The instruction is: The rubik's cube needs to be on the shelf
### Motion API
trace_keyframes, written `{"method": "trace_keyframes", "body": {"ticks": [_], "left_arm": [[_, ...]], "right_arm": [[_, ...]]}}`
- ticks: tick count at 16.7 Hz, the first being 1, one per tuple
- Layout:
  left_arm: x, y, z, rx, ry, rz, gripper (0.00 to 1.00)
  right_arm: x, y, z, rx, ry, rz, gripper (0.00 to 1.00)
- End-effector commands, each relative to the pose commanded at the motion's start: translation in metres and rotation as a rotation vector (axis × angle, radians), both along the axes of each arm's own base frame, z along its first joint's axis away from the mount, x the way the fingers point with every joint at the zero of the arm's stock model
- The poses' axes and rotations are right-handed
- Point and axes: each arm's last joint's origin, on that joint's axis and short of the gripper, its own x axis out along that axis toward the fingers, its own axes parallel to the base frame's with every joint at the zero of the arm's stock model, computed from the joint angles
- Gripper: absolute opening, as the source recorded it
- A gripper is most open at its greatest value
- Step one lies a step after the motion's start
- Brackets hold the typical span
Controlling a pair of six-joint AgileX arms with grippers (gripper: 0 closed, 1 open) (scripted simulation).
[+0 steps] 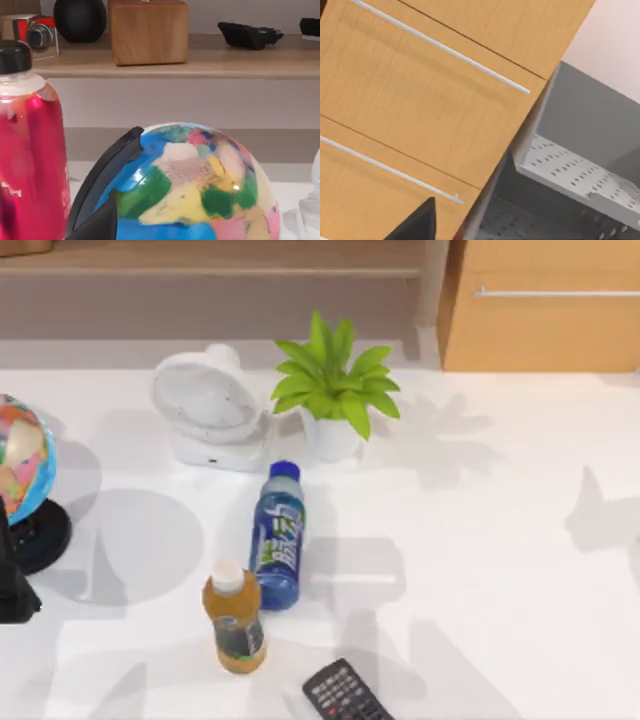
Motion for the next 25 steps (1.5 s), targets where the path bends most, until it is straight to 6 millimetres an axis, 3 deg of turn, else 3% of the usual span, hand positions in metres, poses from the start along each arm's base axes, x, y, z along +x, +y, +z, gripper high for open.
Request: {"method": "trace_keyframes", "body": {"ticks": [3,6,9,13,16,19,25], "left_arm": [[0.0,0.0,0.0,0.0,0.0,0.0,1.0],[0.0,0.0,0.0,0.0,0.0,0.0,1.0],[0.0,0.0,0.0,0.0,0.0,0.0,1.0],[0.0,0.0,0.0,0.0,0.0,0.0,1.0],[0.0,0.0,0.0,0.0,0.0,0.0,1.0],[0.0,0.0,0.0,0.0,0.0,0.0,1.0],[0.0,0.0,0.0,0.0,0.0,0.0,1.0]], "right_arm": [[0.045,0.006,0.018,-0.214,-0.014,-0.015,1.0],[0.101,0.015,0.016,-0.431,-0.015,-0.033,1.0],[0.158,0.027,-0.009,-0.635,0.0,-0.047,1.0],[0.216,0.045,-0.068,-0.865,0.03,-0.058,1.0],[0.239,0.056,-0.114,-0.989,0.052,-0.062,1.0],[0.249,0.063,-0.142,-1.061,0.063,-0.067,1.0],[0.251,0.065,-0.15,-1.078,0.066,-0.068,1.0]]}}
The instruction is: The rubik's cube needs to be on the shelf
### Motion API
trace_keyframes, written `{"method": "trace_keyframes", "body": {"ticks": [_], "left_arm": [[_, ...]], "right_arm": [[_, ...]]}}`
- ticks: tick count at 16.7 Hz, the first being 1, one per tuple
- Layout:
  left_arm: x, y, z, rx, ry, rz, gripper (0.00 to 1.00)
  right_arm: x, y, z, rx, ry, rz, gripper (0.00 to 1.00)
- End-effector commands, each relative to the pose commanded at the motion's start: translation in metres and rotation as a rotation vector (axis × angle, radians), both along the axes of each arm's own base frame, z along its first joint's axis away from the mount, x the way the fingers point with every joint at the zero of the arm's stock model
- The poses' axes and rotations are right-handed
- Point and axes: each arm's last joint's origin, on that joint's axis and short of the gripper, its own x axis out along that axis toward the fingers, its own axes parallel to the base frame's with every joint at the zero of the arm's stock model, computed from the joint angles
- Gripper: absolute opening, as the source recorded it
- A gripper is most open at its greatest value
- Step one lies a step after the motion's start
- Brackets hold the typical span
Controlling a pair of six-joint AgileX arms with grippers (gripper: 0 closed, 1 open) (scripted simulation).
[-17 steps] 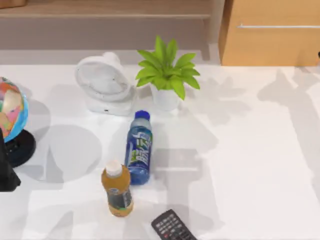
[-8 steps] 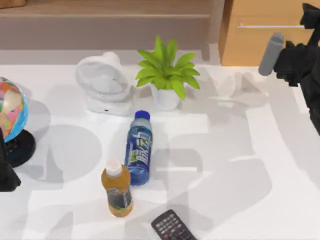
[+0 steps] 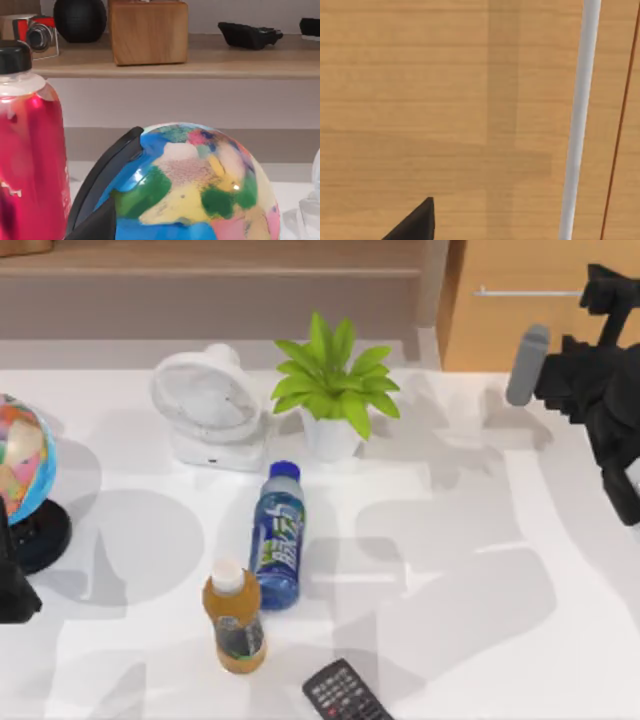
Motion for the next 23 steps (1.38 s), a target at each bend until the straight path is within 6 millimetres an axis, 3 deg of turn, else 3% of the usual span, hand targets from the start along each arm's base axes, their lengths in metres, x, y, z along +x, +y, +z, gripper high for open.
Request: {"method": "trace_keyframes", "body": {"ticks": [8,12,23], "left_arm": [[0.0,0.0,0.0,0.0,0.0,0.0,1.0],[0.0,0.0,0.0,0.0,0.0,0.0,1.0],[0.0,0.0,0.0,0.0,0.0,0.0,1.0]], "right_arm": [[0.023,0.0,0.0,0.0,0.0,0.0,1.0],[0.025,0.0,0.0,0.0,0.0,0.0,1.0],[0.025,0.0,0.0,0.0,0.0,0.0,0.17]]}}
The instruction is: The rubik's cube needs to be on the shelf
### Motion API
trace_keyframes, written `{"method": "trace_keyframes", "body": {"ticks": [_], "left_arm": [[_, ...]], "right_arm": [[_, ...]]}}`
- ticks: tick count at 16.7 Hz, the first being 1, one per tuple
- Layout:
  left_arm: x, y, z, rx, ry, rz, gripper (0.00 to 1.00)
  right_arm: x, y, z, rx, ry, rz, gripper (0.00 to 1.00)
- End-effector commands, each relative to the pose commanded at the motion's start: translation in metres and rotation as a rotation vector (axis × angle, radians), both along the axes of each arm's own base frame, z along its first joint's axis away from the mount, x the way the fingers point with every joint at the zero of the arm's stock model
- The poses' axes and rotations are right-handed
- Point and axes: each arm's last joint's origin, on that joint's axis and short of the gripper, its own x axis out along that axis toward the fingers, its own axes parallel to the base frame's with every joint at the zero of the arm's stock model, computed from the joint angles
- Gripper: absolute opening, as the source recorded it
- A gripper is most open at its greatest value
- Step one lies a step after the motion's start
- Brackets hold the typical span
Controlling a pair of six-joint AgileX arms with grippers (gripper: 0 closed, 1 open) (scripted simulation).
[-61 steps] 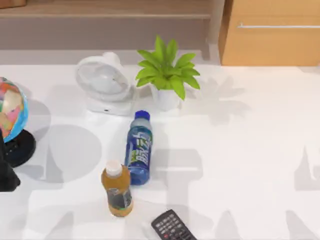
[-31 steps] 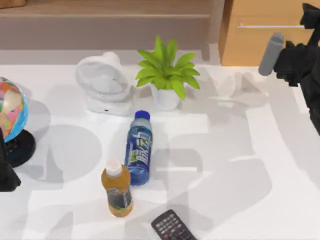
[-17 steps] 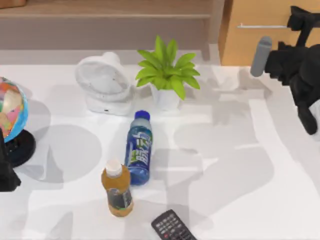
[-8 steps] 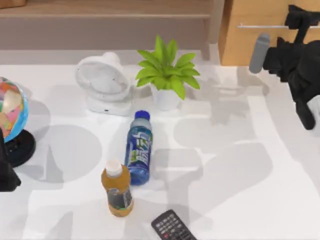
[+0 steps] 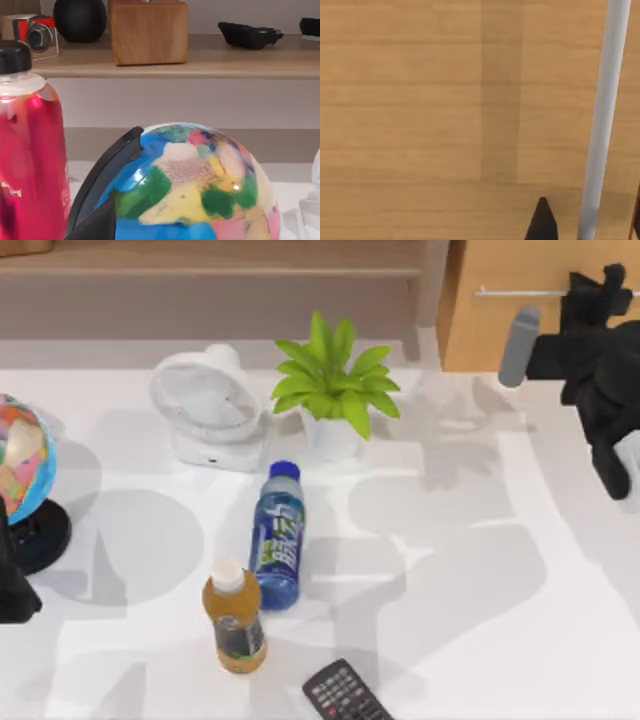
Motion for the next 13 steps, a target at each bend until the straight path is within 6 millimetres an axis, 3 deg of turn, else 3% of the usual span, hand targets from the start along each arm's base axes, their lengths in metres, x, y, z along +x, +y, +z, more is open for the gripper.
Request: {"method": "trace_keyframes", "body": {"ticks": [2,3,13], "left_arm": [[0.0,0.0,0.0,0.0,0.0,0.0,1.0],[0.0,0.0,0.0,0.0,0.0,0.0,1.0],[0.0,0.0,0.0,0.0,0.0,0.0,1.0]], "right_arm": [[0.0,0.0,0.0,0.0,0.0,0.0,0.02],[0.0,0.0,0.0,0.0,0.0,0.0,0.0],[-0.0041,0.002,0.0003,0.003,0.001,0.005,0.0]]}}
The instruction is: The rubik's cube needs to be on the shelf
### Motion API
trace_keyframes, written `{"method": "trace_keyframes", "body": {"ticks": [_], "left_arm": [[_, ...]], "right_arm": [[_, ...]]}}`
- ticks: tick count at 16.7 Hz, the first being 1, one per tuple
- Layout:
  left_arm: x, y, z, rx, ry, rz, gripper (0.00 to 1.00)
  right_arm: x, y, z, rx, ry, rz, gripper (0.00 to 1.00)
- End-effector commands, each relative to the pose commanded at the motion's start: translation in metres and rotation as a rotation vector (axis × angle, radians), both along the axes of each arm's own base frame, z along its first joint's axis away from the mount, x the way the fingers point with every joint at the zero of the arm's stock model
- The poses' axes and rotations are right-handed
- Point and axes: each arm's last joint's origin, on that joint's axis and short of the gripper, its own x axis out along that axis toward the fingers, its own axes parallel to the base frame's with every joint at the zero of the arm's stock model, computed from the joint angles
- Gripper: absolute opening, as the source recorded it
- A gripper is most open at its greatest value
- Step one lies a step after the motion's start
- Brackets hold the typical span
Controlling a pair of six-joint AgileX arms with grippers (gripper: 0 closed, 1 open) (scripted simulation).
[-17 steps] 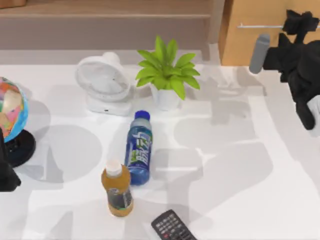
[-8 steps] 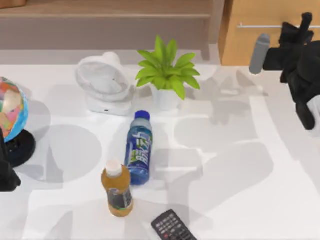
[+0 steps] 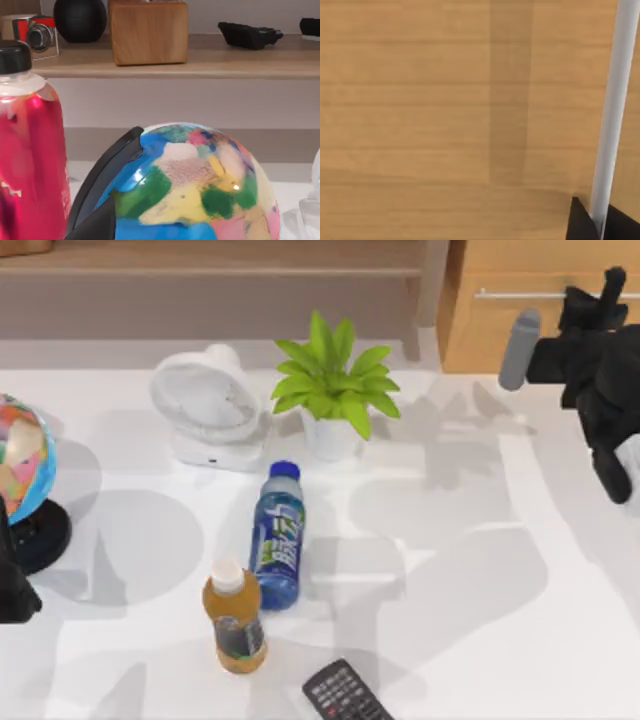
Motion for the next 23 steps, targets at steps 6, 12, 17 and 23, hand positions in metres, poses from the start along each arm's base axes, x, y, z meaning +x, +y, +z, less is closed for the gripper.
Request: {"method": "trace_keyframes", "body": {"ticks": [6,12,17,23], "left_arm": [[0.0,0.0,0.0,0.0,0.0,0.0,1.0],[0.0,0.0,0.0,0.0,0.0,0.0,1.0],[0.0,0.0,0.0,0.0,0.0,0.0,1.0],[0.0,0.0,0.0,0.0,0.0,0.0,1.0]], "right_arm": [[-0.048,0.0,-0.003,0.0,0.013,-0.003,0.0],[-0.059,-0.001,-0.002,-0.002,0.008,-0.004,0.0],[-0.084,0.0,-0.003,0.0,0.009,-0.003,0.0],[-0.122,0.0,-0.002,-0.002,0.008,-0.004,0.0]]}}
